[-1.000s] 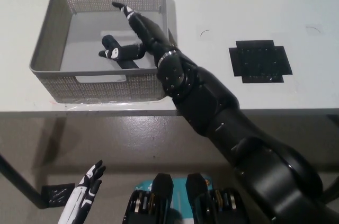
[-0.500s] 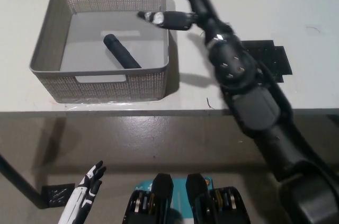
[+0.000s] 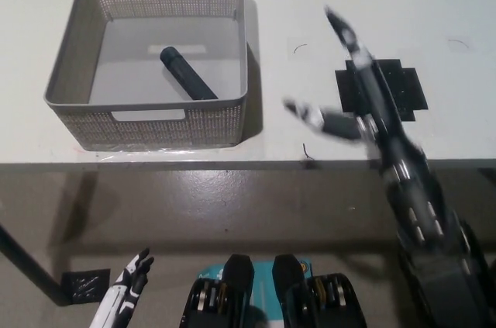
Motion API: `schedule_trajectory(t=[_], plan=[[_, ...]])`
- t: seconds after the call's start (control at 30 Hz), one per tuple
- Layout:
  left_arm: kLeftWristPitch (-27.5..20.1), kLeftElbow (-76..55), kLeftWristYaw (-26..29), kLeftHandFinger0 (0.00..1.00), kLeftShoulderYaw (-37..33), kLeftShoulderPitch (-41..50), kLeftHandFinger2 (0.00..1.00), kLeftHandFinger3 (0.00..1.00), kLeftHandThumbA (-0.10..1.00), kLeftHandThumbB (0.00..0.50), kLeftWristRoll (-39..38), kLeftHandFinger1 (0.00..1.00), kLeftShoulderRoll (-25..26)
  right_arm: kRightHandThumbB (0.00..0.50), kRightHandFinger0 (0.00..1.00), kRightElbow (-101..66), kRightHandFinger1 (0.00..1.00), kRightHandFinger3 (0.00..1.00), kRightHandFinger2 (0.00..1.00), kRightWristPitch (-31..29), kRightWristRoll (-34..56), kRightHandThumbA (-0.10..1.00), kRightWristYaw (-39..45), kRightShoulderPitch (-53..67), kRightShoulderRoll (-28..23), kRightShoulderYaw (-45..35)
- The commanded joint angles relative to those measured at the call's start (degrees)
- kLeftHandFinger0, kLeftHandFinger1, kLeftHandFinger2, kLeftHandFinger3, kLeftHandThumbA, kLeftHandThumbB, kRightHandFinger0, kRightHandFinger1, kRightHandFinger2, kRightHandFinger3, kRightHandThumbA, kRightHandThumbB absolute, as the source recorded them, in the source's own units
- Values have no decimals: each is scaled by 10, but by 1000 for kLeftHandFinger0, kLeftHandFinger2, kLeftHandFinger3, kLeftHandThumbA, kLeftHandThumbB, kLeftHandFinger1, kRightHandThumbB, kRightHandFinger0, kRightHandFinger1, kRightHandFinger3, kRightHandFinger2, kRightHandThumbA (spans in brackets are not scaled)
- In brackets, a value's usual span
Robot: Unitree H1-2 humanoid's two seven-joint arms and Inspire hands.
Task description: Use the right hand to pick up a electric screw driver and put it into a container on the left side
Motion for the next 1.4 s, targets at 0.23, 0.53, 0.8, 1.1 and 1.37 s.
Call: schedule_trajectory(t=[0.23,0.53,0.8,1.1,1.37], plan=[[-41,-3,-12,1000,13,24,1000,1000,1000,110,-63,1000,-1,246,1000,-113,1000,1000,1000,-114,148,1000,31,292,-30,-56],[-41,1,6,1000,21,30,1000,1000,1000,117,-46,1000,-10,310,1000,42,1000,1000,1000,-180,172,970,39,324,-26,-95],[-47,7,16,1000,24,28,1000,1000,1000,82,-37,1000,-16,295,1000,209,1000,1000,1000,-227,223,932,68,301,-15,-124],[-50,9,26,1000,34,20,1000,1000,1000,90,-35,1000,-17,308,1000,238,1000,1000,1000,-188,215,987,77,262,-10,-124],[-43,2,24,1000,36,11,1000,1000,1000,86,-35,1000,-17,331,1000,246,1000,1000,1000,-192,198,967,71,256,-11,-119]])
